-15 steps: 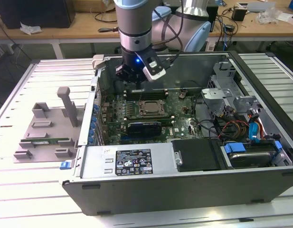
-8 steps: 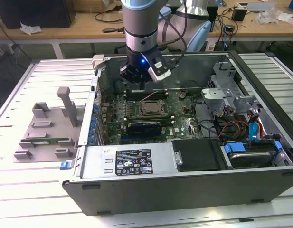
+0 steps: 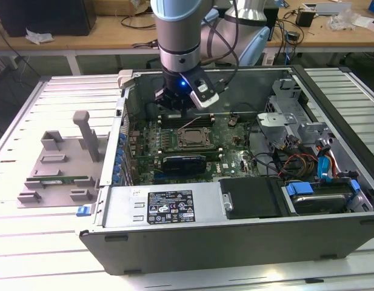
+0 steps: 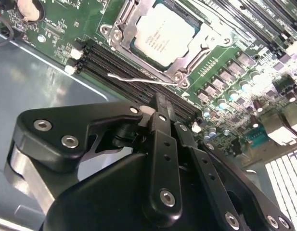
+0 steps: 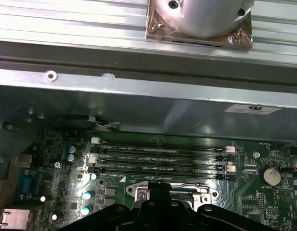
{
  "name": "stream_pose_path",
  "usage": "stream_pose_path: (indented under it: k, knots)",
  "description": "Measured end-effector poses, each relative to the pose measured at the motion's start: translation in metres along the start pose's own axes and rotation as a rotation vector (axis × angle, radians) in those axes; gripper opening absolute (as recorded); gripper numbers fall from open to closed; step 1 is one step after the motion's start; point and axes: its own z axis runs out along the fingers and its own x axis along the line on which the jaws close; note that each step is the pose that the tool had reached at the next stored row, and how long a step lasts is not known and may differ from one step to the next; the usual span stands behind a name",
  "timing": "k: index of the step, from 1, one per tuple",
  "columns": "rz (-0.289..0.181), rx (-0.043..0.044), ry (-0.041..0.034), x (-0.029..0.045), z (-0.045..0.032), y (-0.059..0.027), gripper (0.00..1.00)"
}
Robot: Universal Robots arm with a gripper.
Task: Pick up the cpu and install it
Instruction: 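Install the first cpu locking lever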
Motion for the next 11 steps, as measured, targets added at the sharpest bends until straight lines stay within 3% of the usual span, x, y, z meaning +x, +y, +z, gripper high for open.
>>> stream_pose_path:
  k: [7,11]
  knots:
    - [0.000,0.0022,0.0004,-0.0065,0.0082,-0.0025,0.11]
    - [0.000,0.0092,0.0009,-0.0133,0.0119,-0.0038,0.11]
